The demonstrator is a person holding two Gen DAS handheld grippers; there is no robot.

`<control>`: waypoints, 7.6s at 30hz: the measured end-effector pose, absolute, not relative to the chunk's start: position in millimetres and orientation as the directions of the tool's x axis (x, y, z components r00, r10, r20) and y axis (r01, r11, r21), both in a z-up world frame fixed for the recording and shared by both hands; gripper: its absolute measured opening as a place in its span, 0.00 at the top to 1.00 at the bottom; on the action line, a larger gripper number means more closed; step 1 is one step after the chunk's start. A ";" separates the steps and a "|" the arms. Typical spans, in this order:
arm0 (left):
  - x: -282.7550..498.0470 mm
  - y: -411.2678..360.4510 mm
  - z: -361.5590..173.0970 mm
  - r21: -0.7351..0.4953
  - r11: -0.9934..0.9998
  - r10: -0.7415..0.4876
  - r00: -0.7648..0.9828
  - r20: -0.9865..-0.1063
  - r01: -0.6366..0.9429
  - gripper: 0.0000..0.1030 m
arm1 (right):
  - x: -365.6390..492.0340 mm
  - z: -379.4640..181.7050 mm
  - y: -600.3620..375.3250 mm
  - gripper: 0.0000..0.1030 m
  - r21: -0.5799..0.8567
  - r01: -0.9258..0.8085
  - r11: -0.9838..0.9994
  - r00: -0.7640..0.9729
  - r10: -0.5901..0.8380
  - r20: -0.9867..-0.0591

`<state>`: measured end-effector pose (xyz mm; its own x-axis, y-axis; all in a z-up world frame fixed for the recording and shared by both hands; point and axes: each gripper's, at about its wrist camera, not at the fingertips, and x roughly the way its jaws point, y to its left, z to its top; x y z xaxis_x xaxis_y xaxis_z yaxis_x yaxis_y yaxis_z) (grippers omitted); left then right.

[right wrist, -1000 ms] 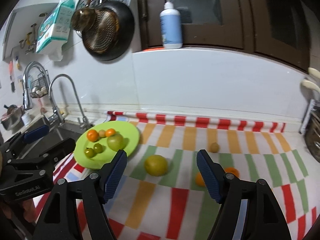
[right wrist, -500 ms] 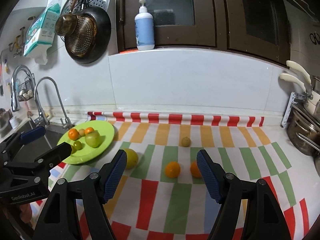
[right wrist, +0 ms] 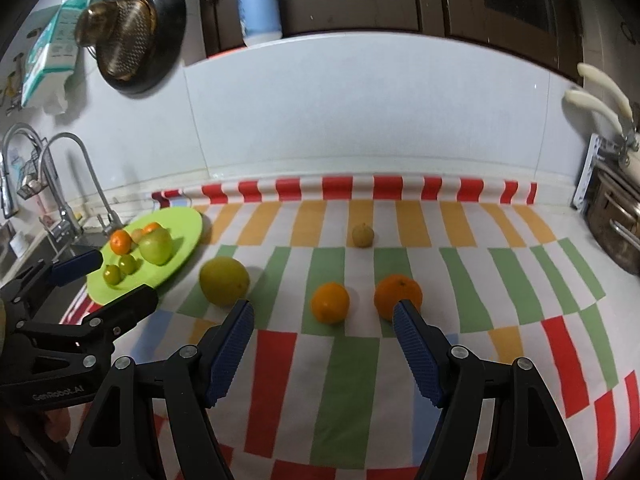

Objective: Organize fruits
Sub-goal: 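Withdraw both open tools from the plate toward the remaining fruit, then grasp the large yellow-green fruit with the left tool while the right tool grasps an orange, then carry the yellow-green fruit onto the plate with the left tool while the right tool carries the orange there, then open both tools to release the fruits on the plate, then withdraw both open tools from the plate toward the last fruits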

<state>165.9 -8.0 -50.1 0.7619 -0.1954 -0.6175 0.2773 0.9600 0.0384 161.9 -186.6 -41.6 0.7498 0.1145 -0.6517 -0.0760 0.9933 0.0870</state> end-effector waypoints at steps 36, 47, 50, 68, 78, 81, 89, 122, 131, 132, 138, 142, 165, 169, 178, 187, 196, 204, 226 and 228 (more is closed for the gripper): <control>249.6 -36.4 -110.2 -0.056 0.917 -0.297 0.585 -0.755 0.394 0.51 | 225.9 -102.9 -184.9 0.66 0.131 -0.076 0.988 0.622 0.150 -0.768; 232.5 -24.8 -90.9 -0.063 0.926 -0.297 0.615 -0.731 0.373 0.52 | 213.5 -92.3 -180.3 0.67 0.123 -0.081 0.989 0.650 0.146 -0.746; 224.2 -18.8 -82.1 -0.059 0.931 -0.290 0.632 -0.718 0.360 0.52 | 205.6 -83.0 -177.6 0.67 0.128 -0.088 0.988 0.663 0.154 -0.733; 165.2 28.9 -37.5 -0.077 0.965 -0.240 0.718 -0.654 0.253 0.52 | 170.4 -23.1 -137.0 0.67 0.108 -0.202 0.973 0.733 0.224 -0.642; 141.8 59.7 -23.9 -0.077 0.978 -0.199 0.751 -0.630 0.195 0.52 | 156.6 -4.6 -106.9 0.67 0.096 -0.266 0.959 0.752 0.269 -0.602; 138.2 69.8 -20.3 -0.075 0.982 -0.184 0.761 -0.623 0.175 0.52 | 155.0 -1.0 -96.7 0.67 0.092 -0.290 0.953 0.754 0.286 -0.592; 134.6 94.3 -11.2 -0.060 0.990 -0.138 0.787 -0.602 0.128 0.52 | 157.3 8.4 -69.5 0.67 0.086 -0.354 0.931 0.752 0.338 -0.566; 198.8 162.7 -48.2 -0.017 1.000 -0.021 0.772 -0.636 0.013 0.52 | 225.1 -33.6 16.7 0.67 0.129 -0.499 0.857 0.629 0.460 -0.627; 220.1 166.3 -73.2 -0.003 1.000 -0.020 0.736 -0.677 0.024 0.52 | 242.5 -64.5 23.1 0.67 0.142 -0.491 0.860 0.583 0.445 -0.680; 221.8 166.8 -75.2 -0.002 1.000 -0.019 0.732 -0.681 0.024 0.52 | 243.9 -66.7 23.5 0.67 0.143 -0.490 0.860 0.579 0.444 -0.684; 232.0 167.3 -81.6 -0.003 1.000 -0.014 0.728 -0.686 0.017 0.51 | 251.5 -76.5 28.6 0.66 0.155 -0.488 0.859 0.562 0.445 -0.697; 234.4 167.0 -80.0 0.017 1.000 0.007 0.739 -0.674 0.005 0.46 | 255.5 -76.8 28.2 0.63 0.164 -0.473 0.866 0.567 0.441 -0.695; 169.0 136.1 -28.6 0.003 1.000 0.007 0.802 -0.598 -0.007 0.36 | 203.6 -21.6 -21.7 0.42 0.099 -0.408 0.908 0.696 0.380 -0.609; 161.0 125.6 -22.3 0.010 1.000 -0.001 0.806 -0.591 0.009 0.36 | 191.6 -14.9 -34.8 0.39 0.089 -0.383 0.919 0.716 0.356 -0.600; 133.9 97.6 -3.9 0.020 0.998 -0.034 0.828 -0.560 0.055 0.32 | 163.4 1.1 -64.8 0.39 0.086 -0.329 0.941 0.752 0.315 -0.579; 119.8 63.8 3.5 0.017 0.990 -0.107 0.828 -0.551 0.139 0.29 | 141.9 5.5 -99.9 0.39 0.071 -0.258 0.964 0.773 0.250 -0.583; 116.9 32.2 4.7 0.024 0.976 -0.168 0.822 -0.543 0.216 0.25 | 127.2 8.9 -139.2 0.39 0.052 -0.163 0.985 0.802 0.162 -0.575; 126.6 7.7 2.6 0.027 0.960 -0.218 0.807 -0.549 0.278 0.22 | 124.5 7.7 -164.6 0.35 0.039 -0.087 0.995 0.811 0.093 -0.578; 191.5 -55.2 -36.8 0.032 0.899 -0.320 0.706 -0.631 0.436 0.22 | 167.9 -36.2 -216.4 0.35 0.043 0.050 0.998 0.759 -0.010 -0.652; 199.6 -60.0 -43.4 0.024 0.895 -0.326 0.692 -0.645 0.445 0.22 | 175.7 -43.1 -219.6 0.35 0.053 0.049 0.997 0.747 -0.001 -0.664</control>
